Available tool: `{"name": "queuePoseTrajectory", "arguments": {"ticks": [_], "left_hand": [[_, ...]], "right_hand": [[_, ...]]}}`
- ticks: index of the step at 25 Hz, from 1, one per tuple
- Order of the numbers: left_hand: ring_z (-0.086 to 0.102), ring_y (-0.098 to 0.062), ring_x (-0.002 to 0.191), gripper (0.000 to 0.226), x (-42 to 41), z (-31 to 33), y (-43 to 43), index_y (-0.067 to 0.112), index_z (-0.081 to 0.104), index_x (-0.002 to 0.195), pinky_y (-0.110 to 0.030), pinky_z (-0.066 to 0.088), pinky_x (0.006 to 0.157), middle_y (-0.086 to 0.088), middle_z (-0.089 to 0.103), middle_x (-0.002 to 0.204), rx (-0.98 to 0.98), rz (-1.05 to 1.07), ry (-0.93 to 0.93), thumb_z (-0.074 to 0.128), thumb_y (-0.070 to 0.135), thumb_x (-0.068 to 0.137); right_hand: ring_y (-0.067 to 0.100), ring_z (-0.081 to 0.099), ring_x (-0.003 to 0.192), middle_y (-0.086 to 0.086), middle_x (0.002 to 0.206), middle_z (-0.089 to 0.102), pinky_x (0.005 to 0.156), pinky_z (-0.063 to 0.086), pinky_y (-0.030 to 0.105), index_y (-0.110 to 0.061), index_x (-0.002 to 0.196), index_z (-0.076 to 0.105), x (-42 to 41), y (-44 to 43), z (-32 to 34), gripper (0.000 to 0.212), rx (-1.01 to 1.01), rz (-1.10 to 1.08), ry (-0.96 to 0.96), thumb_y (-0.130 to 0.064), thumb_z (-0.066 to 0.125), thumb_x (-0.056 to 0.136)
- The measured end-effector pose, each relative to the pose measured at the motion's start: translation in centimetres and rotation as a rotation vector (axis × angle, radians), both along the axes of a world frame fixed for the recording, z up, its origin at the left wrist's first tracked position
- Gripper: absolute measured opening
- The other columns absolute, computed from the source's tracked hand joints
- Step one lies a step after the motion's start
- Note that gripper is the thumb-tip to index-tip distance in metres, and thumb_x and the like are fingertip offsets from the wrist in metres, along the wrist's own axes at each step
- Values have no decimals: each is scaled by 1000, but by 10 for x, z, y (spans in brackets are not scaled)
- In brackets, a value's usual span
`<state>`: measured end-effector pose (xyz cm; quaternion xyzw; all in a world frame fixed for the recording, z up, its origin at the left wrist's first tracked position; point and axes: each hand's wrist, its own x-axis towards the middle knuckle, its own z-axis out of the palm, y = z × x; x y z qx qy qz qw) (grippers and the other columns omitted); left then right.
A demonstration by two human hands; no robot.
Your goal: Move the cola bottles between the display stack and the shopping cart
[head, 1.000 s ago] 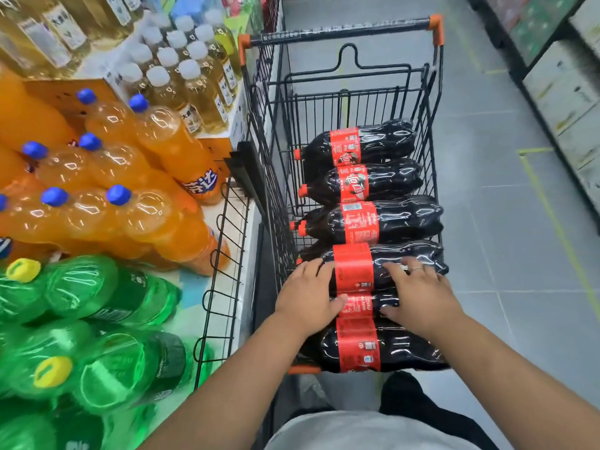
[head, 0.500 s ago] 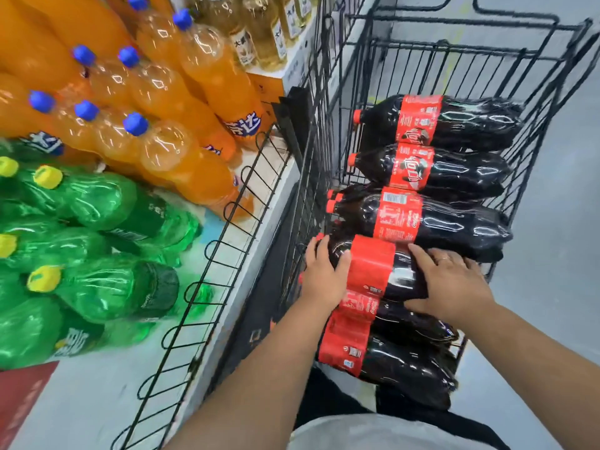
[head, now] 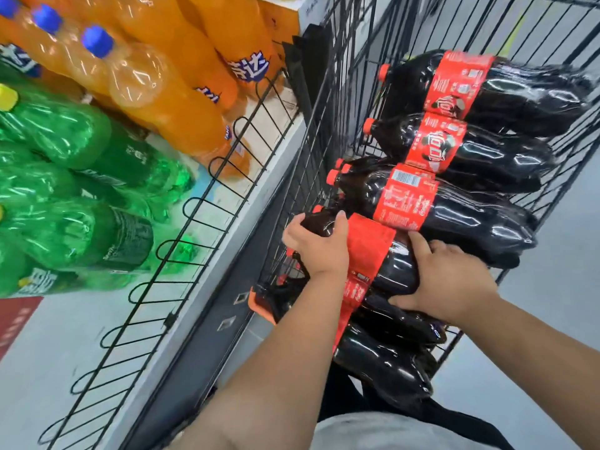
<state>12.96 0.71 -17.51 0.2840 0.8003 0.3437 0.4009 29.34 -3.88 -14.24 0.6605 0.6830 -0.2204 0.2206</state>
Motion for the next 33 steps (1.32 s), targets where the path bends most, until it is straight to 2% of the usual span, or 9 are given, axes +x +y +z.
{"name": "queuePoseTrajectory", "arguments": {"ticks": [2, 4, 8, 13, 16, 18, 23, 28, 33], "left_hand": [[57, -18, 103, 76, 1, 1, 1, 17, 39, 144, -27, 42, 96, -3, 38, 137, -65, 71, -98, 82, 39, 84], [59, -19, 110, 72, -3, -1, 0, 29, 42, 144, -32, 43, 103, -1, 54, 129, -111, 52, -145, 80, 43, 84], [62, -21, 111, 56, -16, -7, -2, 49, 53, 121, -47, 50, 105, 7, 61, 120, -122, 5, -256, 82, 52, 74], [64, -19, 107, 49, -14, 0, -1, 45, 53, 120, -45, 52, 102, 5, 62, 119, -115, 4, -279, 83, 44, 81], [62, -10, 96, 52, -10, 15, 1, 41, 54, 124, -28, 51, 82, 3, 64, 118, -87, 6, -257, 83, 42, 81], [63, -7, 92, 56, -9, 24, 2, 41, 54, 126, -23, 49, 74, 6, 65, 113, -66, -25, -236, 84, 45, 79], [65, -21, 112, 69, -13, 47, -3, 55, 52, 119, -47, 55, 98, 4, 64, 125, -18, -81, -158, 77, 70, 57], [63, -18, 117, 68, -26, 69, -20, 63, 48, 119, -46, 53, 102, 4, 62, 129, 57, -114, -106, 74, 74, 57], [64, -11, 115, 80, -48, 99, -38, 51, 50, 131, -41, 52, 105, 7, 62, 129, 162, -44, -95, 78, 65, 57]], "right_hand": [[23, 53, 116, 2, 128, 52, 80, 50, 35, -23, 153, 4, 0, 0, 0, 125, -5, 17, -1, -88, 56, 60], [24, 53, 116, 3, 129, 52, 80, 49, 35, -22, 153, 1, 0, 1, 0, 127, -8, 27, -7, -88, 57, 61], [25, 51, 119, 4, 135, 49, 84, 49, 35, -22, 155, -8, -1, 0, -2, 129, -7, 37, -16, -86, 57, 64], [23, 51, 119, 2, 134, 50, 77, 49, 34, -25, 155, -2, 3, 1, 1, 126, -1, 1, 43, -82, 62, 62], [22, 51, 120, 1, 134, 51, 76, 51, 34, -29, 154, 1, 6, -2, 6, 127, -15, -54, 109, -81, 66, 58], [23, 50, 122, 1, 136, 50, 82, 54, 37, -30, 152, 3, 6, -8, 9, 127, -10, -106, 163, -81, 68, 55], [23, 55, 115, 0, 127, 54, 81, 53, 37, -33, 149, 9, 3, -19, 24, 124, 35, -161, 247, -81, 70, 52], [21, 56, 112, -2, 123, 56, 87, 53, 38, -34, 148, 11, -8, -31, 36, 125, 73, -168, 359, -82, 70, 49], [22, 58, 113, -1, 126, 57, 87, 51, 36, -32, 148, 14, -29, -41, 53, 126, 113, -135, 439, -80, 73, 47]]}}
